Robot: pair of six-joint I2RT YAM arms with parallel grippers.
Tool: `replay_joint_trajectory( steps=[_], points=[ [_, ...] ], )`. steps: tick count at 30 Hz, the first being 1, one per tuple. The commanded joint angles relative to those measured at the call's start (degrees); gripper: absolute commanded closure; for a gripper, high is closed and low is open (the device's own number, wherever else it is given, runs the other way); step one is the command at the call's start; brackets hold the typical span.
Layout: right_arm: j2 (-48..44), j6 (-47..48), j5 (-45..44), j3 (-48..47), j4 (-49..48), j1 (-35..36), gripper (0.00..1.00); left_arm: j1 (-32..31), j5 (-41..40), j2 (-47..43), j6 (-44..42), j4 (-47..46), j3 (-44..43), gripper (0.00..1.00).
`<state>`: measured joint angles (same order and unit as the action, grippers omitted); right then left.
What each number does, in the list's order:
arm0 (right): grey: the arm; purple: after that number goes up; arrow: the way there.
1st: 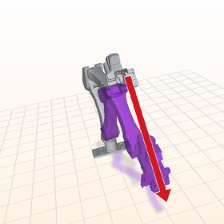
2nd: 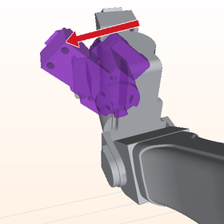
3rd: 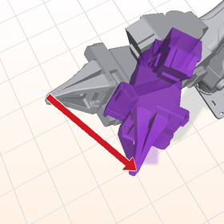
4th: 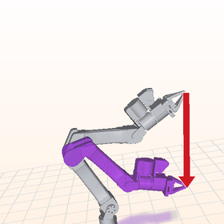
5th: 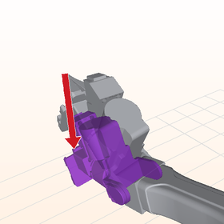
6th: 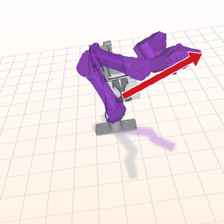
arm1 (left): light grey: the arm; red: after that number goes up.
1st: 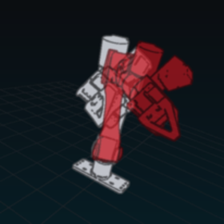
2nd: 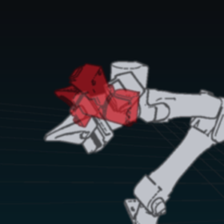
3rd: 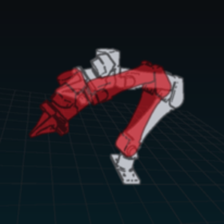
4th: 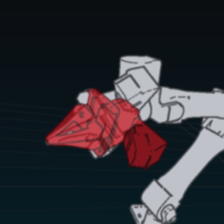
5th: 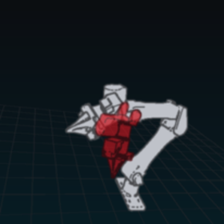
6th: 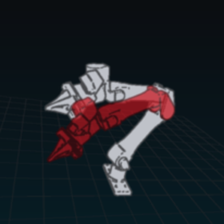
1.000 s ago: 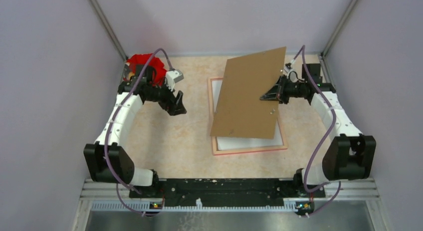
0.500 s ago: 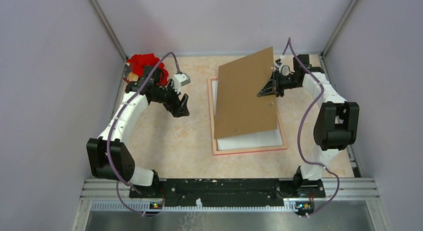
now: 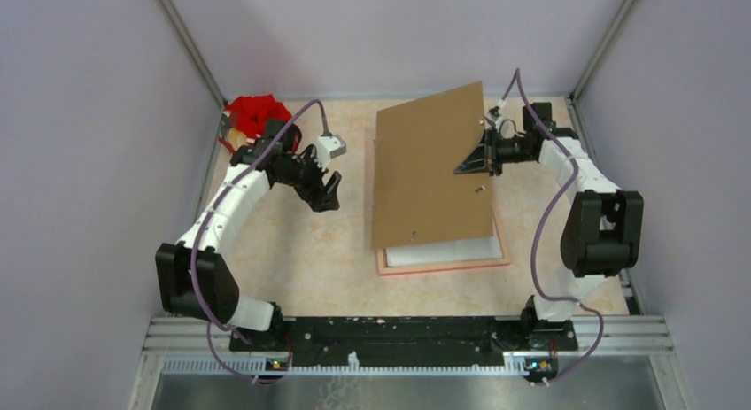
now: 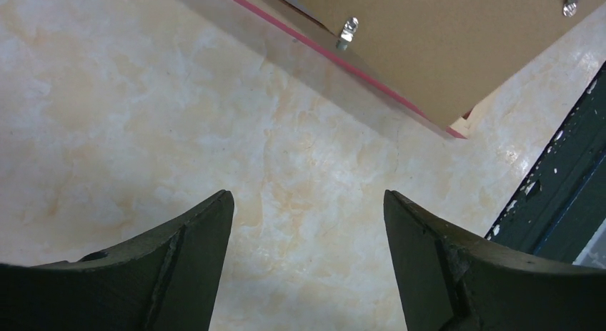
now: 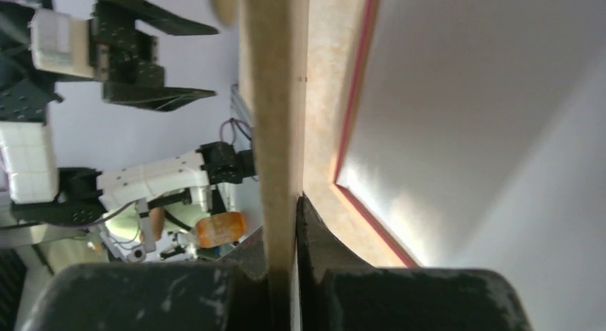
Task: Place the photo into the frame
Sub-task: Turn over the photo frame item at the center of the board.
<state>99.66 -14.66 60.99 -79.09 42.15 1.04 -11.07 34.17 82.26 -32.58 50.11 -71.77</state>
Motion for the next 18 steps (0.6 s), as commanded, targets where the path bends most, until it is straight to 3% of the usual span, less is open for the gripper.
replay_joint_trajectory(
  steps=[1,5,12,18],
  points=[
    [-14.45,-13.18,14.89,9.06,-23.62,0.92,1.00,-1.12,-0.91,-0.91,2.69,-3.25,-0.25,0.17],
    [-21.20,-32.40,17.53,18.91,-49.35,1.06,1.00,-1.15,-4.00,-0.67,3.49,-4.65,-0.60,0.19],
    [-22.32,-44.40,15.26,26.37,-64.70,2.91,1.00,-2.64,-6.04,-1.34,5.27,-8.03,-0.71,0.20],
    [-19.86,-66.53,11.77,34.15,-94.98,3.62,1.00,-4.70,-6.01,-2.69,6.49,-9.15,-0.83,0.20]
  ],
)
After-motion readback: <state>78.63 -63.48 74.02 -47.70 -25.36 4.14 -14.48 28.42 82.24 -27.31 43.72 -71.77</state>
